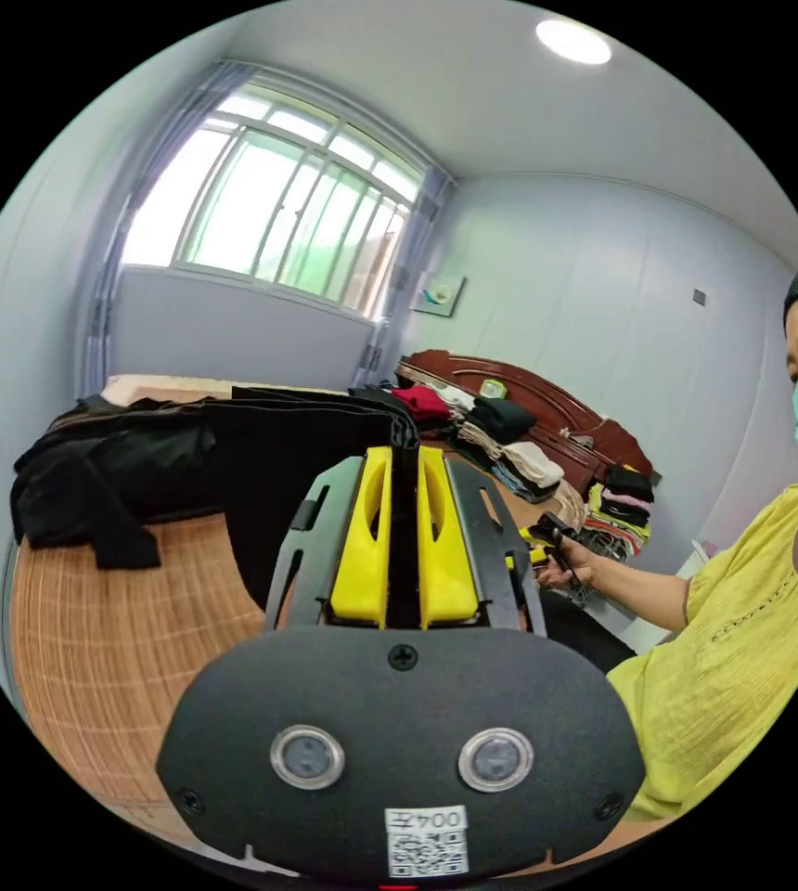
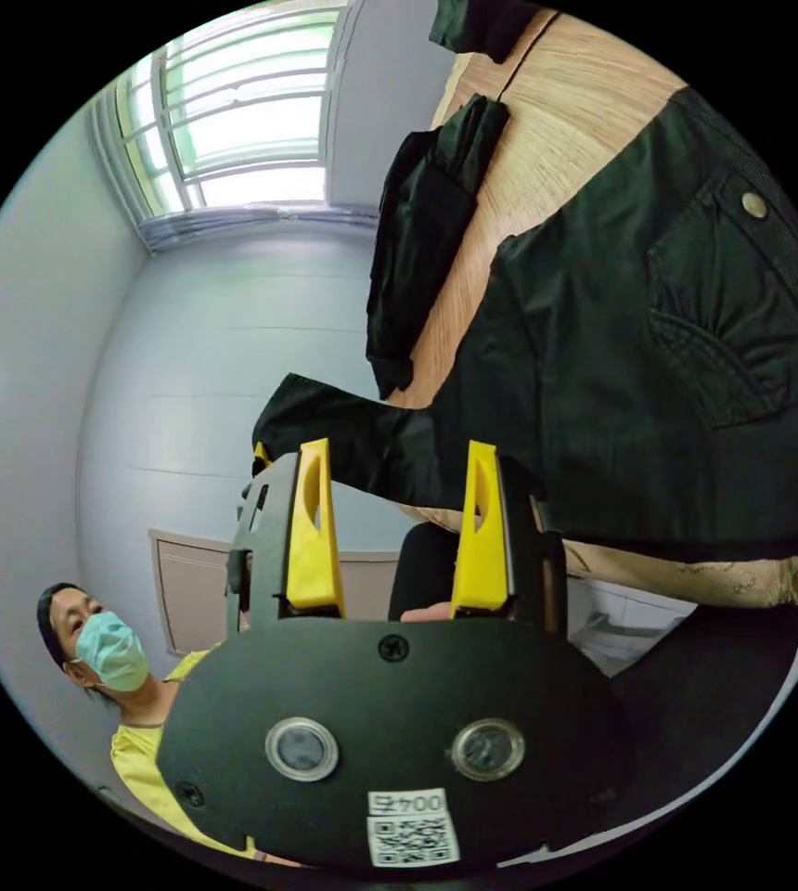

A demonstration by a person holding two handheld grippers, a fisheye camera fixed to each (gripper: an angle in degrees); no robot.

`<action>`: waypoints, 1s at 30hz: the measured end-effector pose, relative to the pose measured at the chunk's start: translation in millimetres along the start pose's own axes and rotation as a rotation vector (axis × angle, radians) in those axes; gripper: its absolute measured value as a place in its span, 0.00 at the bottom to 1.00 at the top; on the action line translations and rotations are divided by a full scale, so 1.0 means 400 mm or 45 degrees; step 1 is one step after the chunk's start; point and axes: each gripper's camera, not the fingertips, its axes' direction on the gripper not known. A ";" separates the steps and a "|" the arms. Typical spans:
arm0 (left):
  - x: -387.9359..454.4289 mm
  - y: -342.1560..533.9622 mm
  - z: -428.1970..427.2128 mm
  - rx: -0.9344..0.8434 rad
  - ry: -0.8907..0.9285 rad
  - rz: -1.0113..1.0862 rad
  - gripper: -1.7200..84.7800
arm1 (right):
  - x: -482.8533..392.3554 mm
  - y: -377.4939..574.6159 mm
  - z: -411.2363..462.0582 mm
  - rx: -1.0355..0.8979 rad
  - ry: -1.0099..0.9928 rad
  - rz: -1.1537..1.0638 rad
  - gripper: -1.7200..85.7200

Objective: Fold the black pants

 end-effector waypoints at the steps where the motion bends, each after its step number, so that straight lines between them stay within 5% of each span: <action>1: 0.042 -0.032 0.051 -0.012 0.033 0.036 0.04 | 0.007 0.000 -0.021 0.018 -0.037 0.006 0.25; 9: 0.360 -0.083 0.508 -0.229 0.287 0.231 0.04 | 0.048 -0.051 -0.121 0.033 -0.077 0.048 0.25; 16: 0.565 0.193 0.955 -0.684 0.294 0.167 0.04 | 0.167 -0.077 -0.137 -0.005 -0.058 0.264 0.24; 25: 0.590 0.234 0.985 -0.706 0.282 0.044 0.06 | 0.172 -0.074 -0.087 -0.139 0.068 0.267 0.17; 30: 0.609 0.213 0.968 -0.736 0.296 0.104 0.09 | 0.115 -0.093 -0.021 -0.265 0.344 0.218 0.06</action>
